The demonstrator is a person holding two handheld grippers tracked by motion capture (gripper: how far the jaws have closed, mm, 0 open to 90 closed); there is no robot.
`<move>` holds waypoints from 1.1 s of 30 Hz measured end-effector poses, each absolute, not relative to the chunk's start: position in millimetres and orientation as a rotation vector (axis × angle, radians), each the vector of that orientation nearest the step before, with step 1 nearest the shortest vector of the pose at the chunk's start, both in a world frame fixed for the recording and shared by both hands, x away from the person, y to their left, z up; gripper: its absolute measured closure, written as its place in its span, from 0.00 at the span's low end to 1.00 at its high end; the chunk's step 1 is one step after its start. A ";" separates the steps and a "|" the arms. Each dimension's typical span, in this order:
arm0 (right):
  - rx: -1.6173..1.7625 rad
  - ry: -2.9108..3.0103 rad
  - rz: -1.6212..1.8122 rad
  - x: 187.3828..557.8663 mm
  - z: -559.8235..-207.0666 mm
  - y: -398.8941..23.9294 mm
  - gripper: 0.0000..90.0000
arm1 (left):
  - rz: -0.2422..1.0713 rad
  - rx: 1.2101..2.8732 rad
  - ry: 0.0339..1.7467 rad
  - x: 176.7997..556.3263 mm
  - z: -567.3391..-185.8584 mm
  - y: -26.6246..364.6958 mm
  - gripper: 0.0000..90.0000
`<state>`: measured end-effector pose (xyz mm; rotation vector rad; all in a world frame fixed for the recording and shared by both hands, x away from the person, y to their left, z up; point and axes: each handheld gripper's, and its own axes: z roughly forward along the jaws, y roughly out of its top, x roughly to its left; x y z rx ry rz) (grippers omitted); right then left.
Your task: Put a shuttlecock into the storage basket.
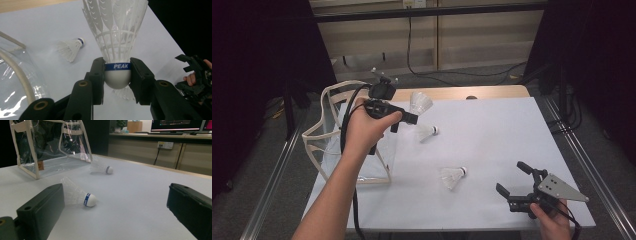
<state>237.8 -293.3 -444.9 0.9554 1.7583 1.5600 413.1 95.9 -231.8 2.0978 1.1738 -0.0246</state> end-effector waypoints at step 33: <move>0.955 1.753 1.565 237.8 -444.6 -293.4 0.01 | 0.023 2.055 1.237 425.0 -221.3 123.6 0.73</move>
